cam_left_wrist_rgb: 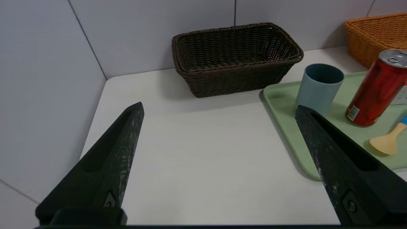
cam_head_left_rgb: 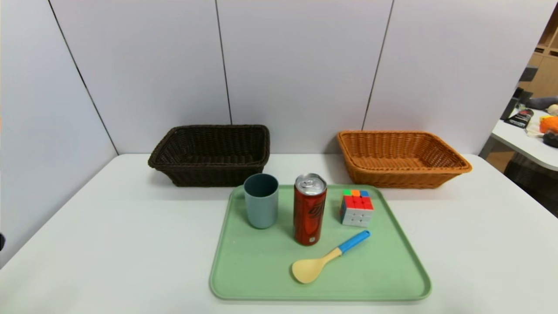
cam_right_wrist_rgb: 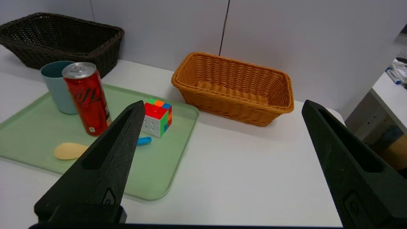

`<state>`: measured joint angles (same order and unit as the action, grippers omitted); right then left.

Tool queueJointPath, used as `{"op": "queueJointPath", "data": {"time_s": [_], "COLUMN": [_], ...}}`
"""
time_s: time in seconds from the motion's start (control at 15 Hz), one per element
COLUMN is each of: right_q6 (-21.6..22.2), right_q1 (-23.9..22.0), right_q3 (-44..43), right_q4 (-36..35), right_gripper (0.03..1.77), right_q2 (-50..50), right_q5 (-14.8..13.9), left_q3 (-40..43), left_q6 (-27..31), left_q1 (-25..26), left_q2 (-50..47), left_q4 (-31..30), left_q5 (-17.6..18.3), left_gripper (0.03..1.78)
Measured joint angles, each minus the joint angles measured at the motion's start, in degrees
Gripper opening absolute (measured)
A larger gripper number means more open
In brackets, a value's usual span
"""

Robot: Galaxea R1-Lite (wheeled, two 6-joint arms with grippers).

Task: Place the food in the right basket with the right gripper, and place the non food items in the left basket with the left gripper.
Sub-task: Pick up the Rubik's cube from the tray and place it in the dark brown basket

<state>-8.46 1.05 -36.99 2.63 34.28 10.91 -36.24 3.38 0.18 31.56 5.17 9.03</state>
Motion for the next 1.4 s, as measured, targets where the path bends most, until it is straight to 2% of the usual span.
{"op": "queueJointPath", "data": {"time_s": [0.2, 0.4, 0.6, 0.73, 0.87, 1.07, 1.2, 1.4], "right_q6": [-2.12, -2.67, -2.5, -1.84, 0.56, 5.66, 7.25, 9.95], "right_q1": [2.08, 5.18, 9.45, 13.42, 18.63, 27.31, 30.84, 33.73], "right_q3": [-3.04, -3.8, -4.44, -4.79, -5.55, -8.98, -11.63, -16.94], "right_q4": [-1.69, -3.23, -4.95, -5.8, -6.07, -5.46, -4.86, -1.45], "right_gripper": [1.7, 1.7, 1.7, 1.7, 1.7, 1.7, 1.7, 1.7], "right_q2": [8.77, 14.8, 19.63, 22.69, 25.59, 30.68, 34.84, 40.94], "right_q5": [-0.33, -0.77, -1.49, -2.82, -5.99, -13.71, -18.59, -24.73], "left_q3": [-2.21, -1.85, -1.18, -0.74, -0.41, 0.05, 0.22, 0.3], "left_q6": [0.01, 0.01, -0.99, -2.91, -4.22, -6.05, -6.38, -6.66], "left_q1": [-0.82, -3.49, -7.89, -10.92, -13.79, -17.1, -18.98, -20.52], "left_q2": [10.91, 20.75, 27.72, 30.54, 32.4, 33.82, 34.62, 35.74], "left_q4": [-5.39, -13.07, -16.52, -16.66, -16.71, -16.63, -16.66, -16.69], "left_q5": [2.9, 3.54, 3.19, 0.83, -2.29, -4.72, -7.25, -8.13], "left_gripper": [1.69, 1.69, 1.69, 1.69, 1.69, 1.69, 1.69, 1.69]}}
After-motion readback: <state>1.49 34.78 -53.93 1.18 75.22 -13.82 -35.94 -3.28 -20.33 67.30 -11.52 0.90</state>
